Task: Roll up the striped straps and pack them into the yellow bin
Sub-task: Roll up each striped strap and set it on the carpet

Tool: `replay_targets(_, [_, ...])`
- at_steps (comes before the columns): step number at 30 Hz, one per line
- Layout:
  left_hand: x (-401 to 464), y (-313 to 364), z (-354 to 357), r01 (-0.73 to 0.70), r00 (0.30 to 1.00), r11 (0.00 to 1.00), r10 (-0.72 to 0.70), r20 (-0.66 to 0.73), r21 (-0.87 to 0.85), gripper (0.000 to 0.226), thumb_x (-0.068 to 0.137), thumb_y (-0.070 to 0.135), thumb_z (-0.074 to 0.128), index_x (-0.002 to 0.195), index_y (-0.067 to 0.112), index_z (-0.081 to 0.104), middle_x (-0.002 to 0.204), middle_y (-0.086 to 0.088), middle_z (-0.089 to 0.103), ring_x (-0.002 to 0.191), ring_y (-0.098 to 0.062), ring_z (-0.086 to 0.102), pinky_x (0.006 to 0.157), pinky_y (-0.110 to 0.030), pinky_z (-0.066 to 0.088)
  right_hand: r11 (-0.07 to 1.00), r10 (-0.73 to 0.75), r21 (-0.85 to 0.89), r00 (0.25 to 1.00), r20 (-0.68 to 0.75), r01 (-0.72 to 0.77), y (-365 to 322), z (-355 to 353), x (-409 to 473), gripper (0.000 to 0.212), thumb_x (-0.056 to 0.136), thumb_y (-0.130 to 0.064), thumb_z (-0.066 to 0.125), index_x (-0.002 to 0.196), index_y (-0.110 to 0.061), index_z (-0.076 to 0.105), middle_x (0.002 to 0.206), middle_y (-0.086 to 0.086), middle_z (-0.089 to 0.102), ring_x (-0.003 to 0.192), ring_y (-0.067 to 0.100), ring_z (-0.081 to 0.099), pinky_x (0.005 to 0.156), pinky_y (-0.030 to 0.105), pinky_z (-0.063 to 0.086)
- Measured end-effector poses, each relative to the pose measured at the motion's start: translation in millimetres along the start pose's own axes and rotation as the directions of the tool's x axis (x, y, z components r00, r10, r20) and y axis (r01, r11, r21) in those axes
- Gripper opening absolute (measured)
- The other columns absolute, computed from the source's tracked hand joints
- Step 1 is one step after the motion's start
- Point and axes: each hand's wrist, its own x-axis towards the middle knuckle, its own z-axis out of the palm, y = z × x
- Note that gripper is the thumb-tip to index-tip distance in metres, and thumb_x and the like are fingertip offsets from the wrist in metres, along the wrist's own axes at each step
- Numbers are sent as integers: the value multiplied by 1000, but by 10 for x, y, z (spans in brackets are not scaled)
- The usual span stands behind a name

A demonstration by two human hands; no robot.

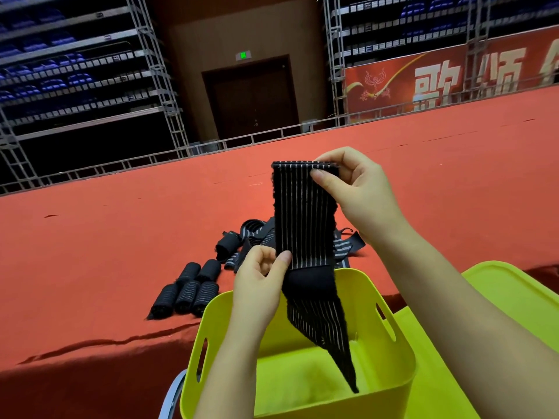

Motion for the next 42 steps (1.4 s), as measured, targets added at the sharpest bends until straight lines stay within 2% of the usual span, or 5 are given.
replay_targets(15, [-148, -227, -101, 86, 931, 983, -136, 339, 160, 15, 80, 13, 76, 78, 21, 64, 70, 14, 60, 69, 4, 54, 67, -11, 43, 999, -52, -8, 994, -94, 52, 23, -72, 79, 18, 89, -1, 61, 89, -18, 60, 85, 1, 66, 81, 9, 64, 78, 25, 53])
replay_targets(21, [-118, -323, -95, 155, 919, 977, -197, 343, 145, 12, 90, 22, 63, 85, 13, 70, 92, -3, 73, 89, -16, 65, 83, -35, 49, 998, -54, -27, 989, -136, 51, 79, -83, 79, 20, 89, -3, 61, 86, -23, 61, 83, -1, 66, 79, 8, 64, 74, 24, 52])
replay_targets(27, [-125, -395, -120, 211, 889, 965, -255, 381, 154, 77, 70, 74, 56, 86, -1, 61, 82, 1, 55, 78, -10, 48, 76, -32, 35, 998, -62, -10, 987, -147, 61, 68, -94, 113, 21, 90, -4, 61, 87, -24, 61, 85, 0, 67, 82, 12, 65, 78, 30, 54])
replay_targets(34, [-125, -440, -83, 183, 854, 949, -283, 436, 258, 27, 96, 28, 57, 93, 3, 65, 83, 2, 58, 78, -12, 47, 71, -27, 35, 998, -48, 41, 997, -65, 50, 47, -76, 89, 17, 89, -2, 61, 90, -19, 62, 83, -4, 68, 80, 8, 65, 74, 23, 52])
replay_targets(42, [-68, -472, -25, 127, 890, 934, -257, 377, 335, 20, 94, 28, 59, 107, 18, 72, 140, 13, 44, 132, -8, 40, 113, -34, 30, 987, -23, 161, 999, 32, 18, -23, -104, 86, 18, 91, 0, 58, 93, -18, 61, 79, -10, 70, 81, 8, 66, 69, 21, 51])
